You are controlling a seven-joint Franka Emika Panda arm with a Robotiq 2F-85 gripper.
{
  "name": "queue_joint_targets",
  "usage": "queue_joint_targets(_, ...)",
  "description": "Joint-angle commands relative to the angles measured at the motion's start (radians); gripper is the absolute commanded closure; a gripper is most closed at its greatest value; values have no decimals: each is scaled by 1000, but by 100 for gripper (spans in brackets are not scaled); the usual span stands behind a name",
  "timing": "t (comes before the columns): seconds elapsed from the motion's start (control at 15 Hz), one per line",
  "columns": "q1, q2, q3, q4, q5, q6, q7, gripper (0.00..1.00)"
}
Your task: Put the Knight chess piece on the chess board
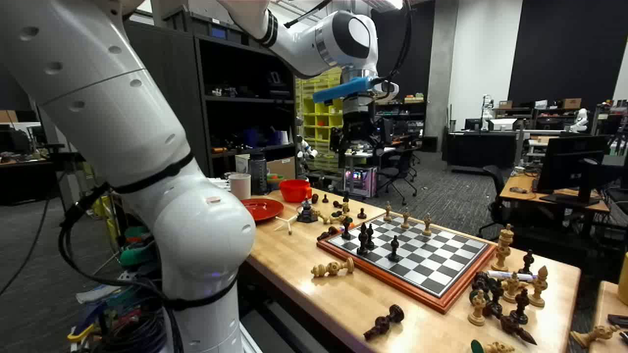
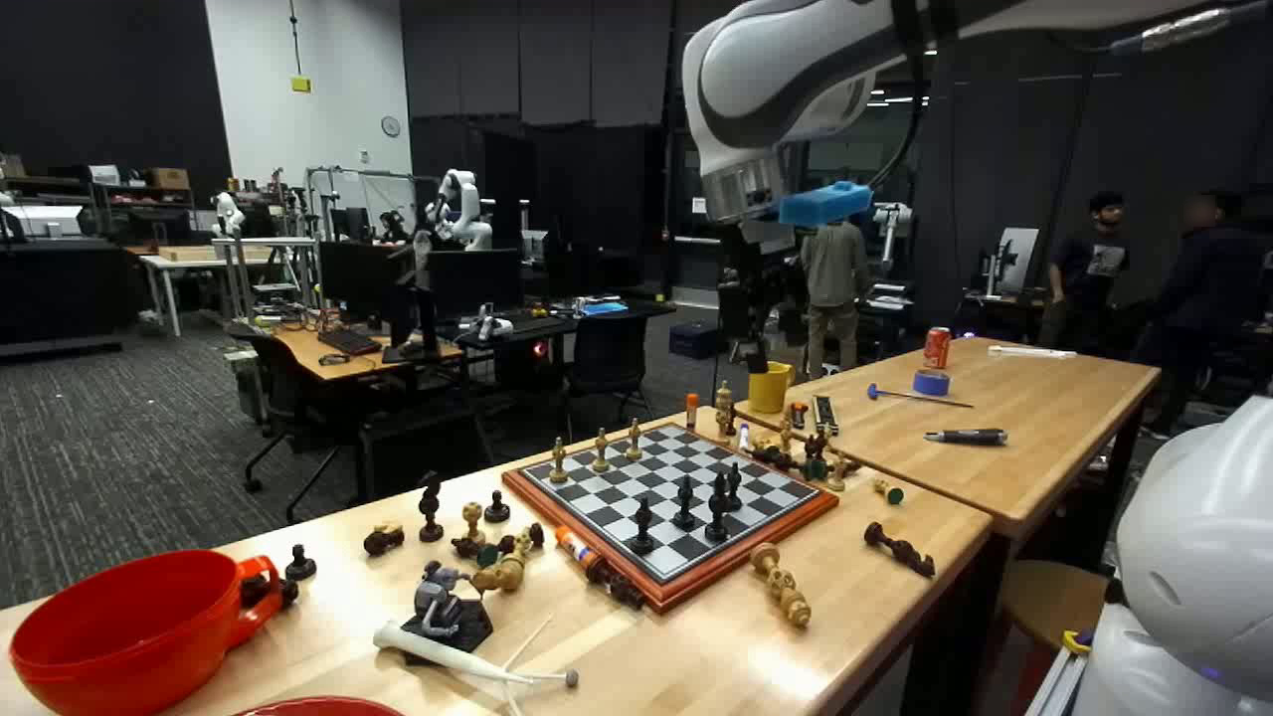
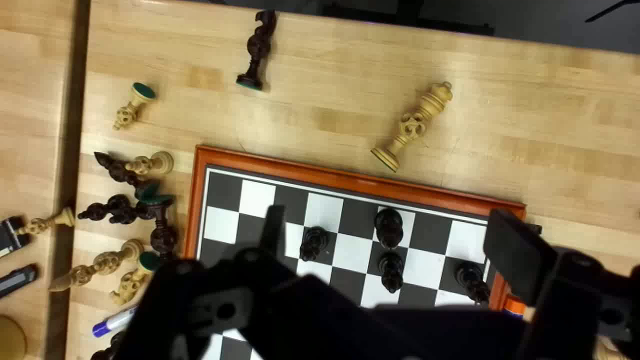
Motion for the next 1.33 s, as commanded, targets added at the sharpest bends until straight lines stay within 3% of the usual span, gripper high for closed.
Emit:
queue_joint_targets(0.0,18,1,-15,3,-5,-3,6,0)
queue_joint_targets(0.4,26,41,-12,27,2,11,-1,0)
queue_joint_targets(0.73,88,233,24,156,20,107,-29,0)
queue_joint_targets(1.13,174,517,107,409,9,168,-46,0)
queue_joint_targets(1.2,158,431,89,305,11,178,-21,0)
queue_joint_targets(1.27,170,471,99,345,11,180,-21,0)
